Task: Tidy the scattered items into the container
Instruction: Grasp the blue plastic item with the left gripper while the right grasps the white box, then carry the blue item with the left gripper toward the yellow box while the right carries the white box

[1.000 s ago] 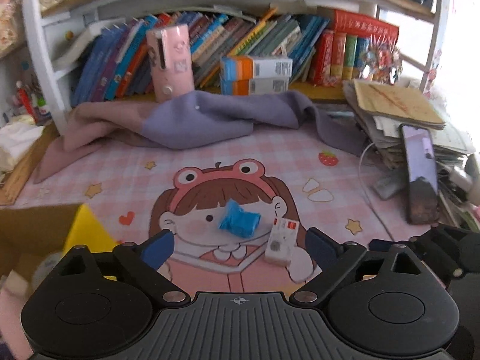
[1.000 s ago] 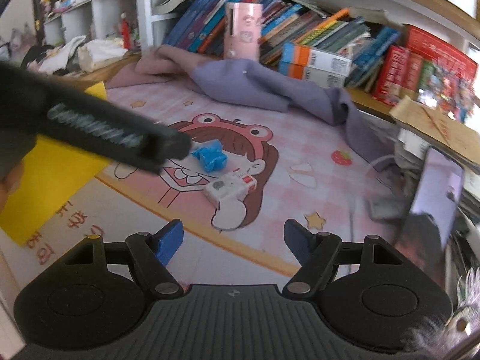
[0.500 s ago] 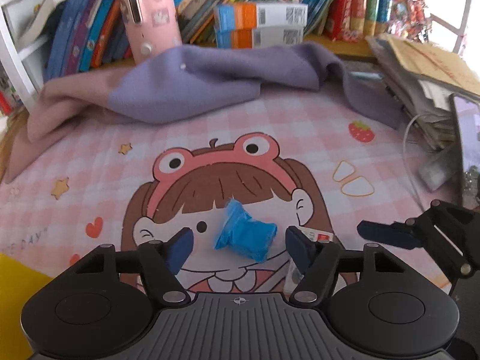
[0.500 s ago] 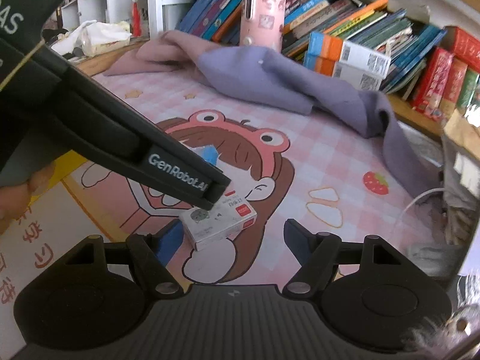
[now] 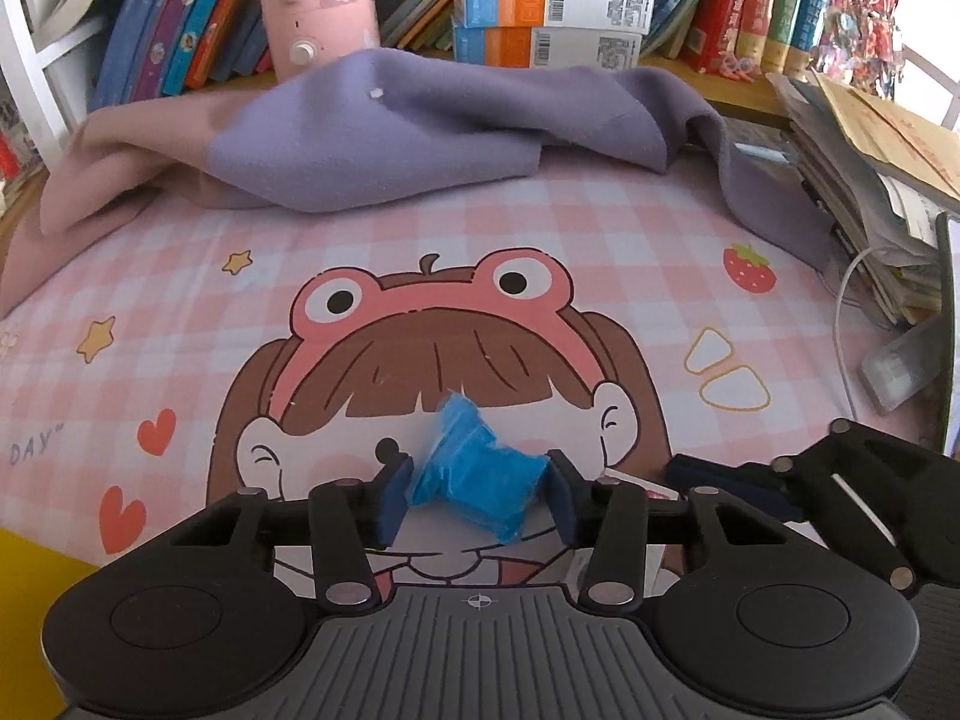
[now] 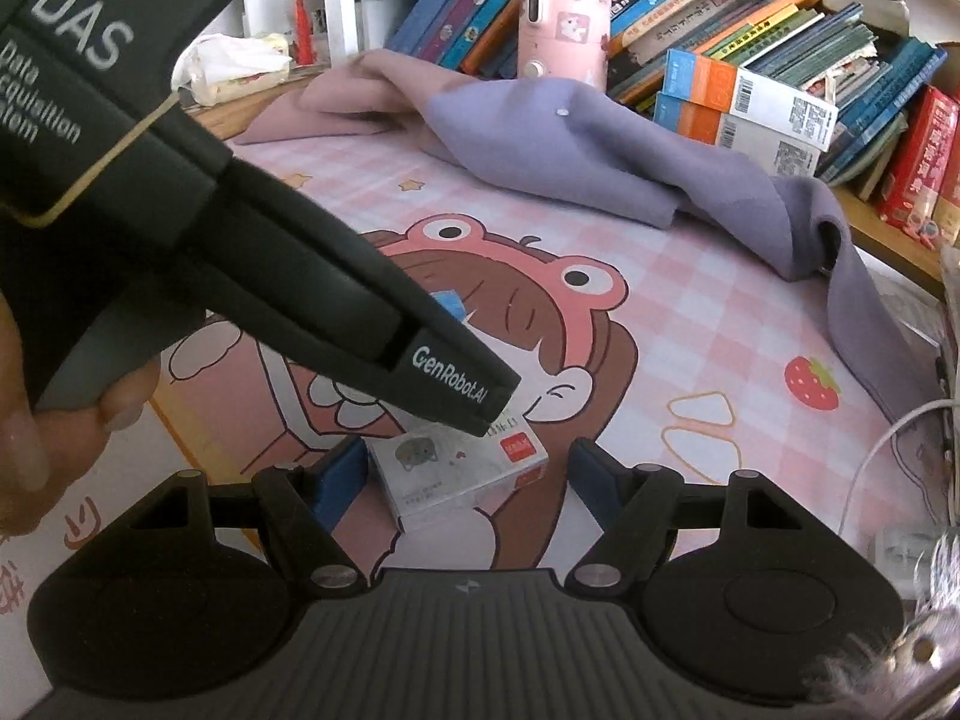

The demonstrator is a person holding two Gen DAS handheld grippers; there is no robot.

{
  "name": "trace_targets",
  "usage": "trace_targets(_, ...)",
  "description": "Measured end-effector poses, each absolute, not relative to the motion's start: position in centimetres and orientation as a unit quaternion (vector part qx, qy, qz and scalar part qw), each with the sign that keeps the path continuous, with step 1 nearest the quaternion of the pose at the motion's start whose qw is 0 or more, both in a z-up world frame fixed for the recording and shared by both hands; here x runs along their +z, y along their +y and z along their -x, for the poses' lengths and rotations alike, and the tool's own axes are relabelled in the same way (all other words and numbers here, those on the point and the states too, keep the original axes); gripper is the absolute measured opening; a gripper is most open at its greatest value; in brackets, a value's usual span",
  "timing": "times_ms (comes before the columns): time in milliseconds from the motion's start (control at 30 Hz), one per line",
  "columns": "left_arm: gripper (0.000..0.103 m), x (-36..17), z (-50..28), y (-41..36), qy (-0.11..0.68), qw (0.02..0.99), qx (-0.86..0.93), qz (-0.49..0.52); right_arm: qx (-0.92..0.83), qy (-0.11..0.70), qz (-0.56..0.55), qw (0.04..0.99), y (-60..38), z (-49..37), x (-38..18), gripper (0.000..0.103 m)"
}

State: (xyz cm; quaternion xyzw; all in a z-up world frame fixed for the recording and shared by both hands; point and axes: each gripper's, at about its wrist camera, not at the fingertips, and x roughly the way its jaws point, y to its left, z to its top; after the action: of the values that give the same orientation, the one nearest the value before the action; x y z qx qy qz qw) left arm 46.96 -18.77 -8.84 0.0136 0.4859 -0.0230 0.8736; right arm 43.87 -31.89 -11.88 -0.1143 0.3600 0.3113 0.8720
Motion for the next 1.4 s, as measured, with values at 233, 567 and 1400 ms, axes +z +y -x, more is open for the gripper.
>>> trace_targets(233, 0.040, -7.4, -45.8, -18.3, 0.472, 0.881, -0.018, 0.003, 0.314, 0.361, 0.114, 0.871, -32.2, -43.6, -11.6, 0.059)
trace_targets(567, 0.039, -3.3, -41.8, -18.0, 0.441, 0.897, -0.027, 0.016, 0.307, 0.356, 0.101, 0.877, -33.7, -40.9, -9.8, 0.059)
trace_targets(1400, 0.039, 3.3, -28.5, -16.3, 0.364, 0.925, -0.097, 0.040, 0.267, 0.305, 0.093, 0.909, -34.6, -30.0, -2.6, 0.059)
